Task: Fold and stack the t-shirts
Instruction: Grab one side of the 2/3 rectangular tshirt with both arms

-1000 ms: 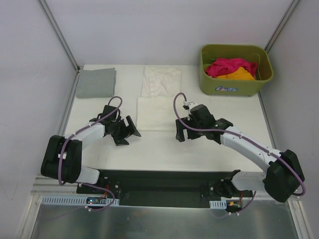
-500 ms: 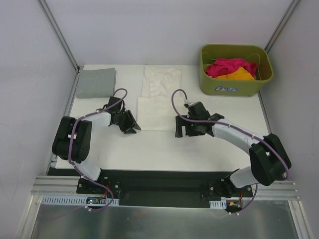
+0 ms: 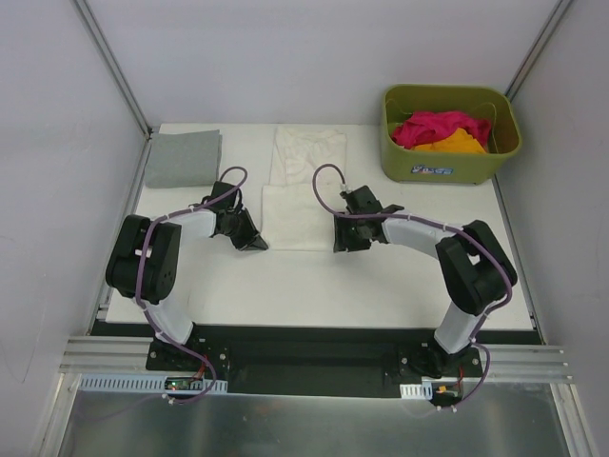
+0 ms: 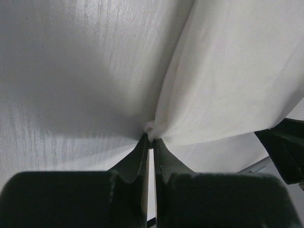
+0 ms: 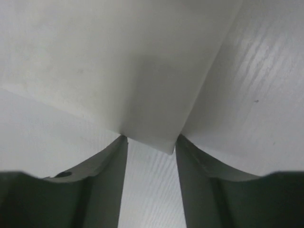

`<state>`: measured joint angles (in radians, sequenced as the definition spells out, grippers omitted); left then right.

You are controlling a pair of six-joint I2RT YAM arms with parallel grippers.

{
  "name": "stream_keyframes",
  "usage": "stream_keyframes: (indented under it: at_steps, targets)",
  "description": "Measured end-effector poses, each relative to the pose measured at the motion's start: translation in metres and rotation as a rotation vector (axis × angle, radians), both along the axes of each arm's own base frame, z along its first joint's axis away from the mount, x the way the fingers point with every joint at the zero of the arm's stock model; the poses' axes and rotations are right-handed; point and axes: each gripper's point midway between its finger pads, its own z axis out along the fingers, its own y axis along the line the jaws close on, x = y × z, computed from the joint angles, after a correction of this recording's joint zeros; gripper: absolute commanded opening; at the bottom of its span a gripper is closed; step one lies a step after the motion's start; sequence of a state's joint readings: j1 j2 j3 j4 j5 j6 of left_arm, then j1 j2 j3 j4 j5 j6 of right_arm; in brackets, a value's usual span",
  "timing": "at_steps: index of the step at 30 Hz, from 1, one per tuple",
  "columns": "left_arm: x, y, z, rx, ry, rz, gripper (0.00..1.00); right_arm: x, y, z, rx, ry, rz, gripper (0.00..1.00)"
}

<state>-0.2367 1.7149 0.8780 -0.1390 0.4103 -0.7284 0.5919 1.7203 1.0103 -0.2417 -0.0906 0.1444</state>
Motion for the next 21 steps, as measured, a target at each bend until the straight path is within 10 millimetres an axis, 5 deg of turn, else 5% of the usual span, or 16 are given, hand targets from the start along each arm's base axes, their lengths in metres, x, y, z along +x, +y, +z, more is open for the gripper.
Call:
stream_keyframes:
  at_steps: [5, 11, 21]
  targets:
    - [0.000, 0.000, 0.000, 0.003, -0.005, -0.006, 0.00, 0.007, 0.008, -0.005, 0.020, -0.006, 0.015, 0.03]
    - [-0.007, 0.002, 0.001, 0.012, -0.023, -0.006, 0.00, -0.002, 0.014, -0.004, 0.065, 0.003, 0.041, 0.01]
    - [-0.103, 0.012, 0.013, 0.030, -0.082, -0.022, 0.00, -0.095, 0.033, 0.041, 0.211, 0.025, 0.238, 0.01]
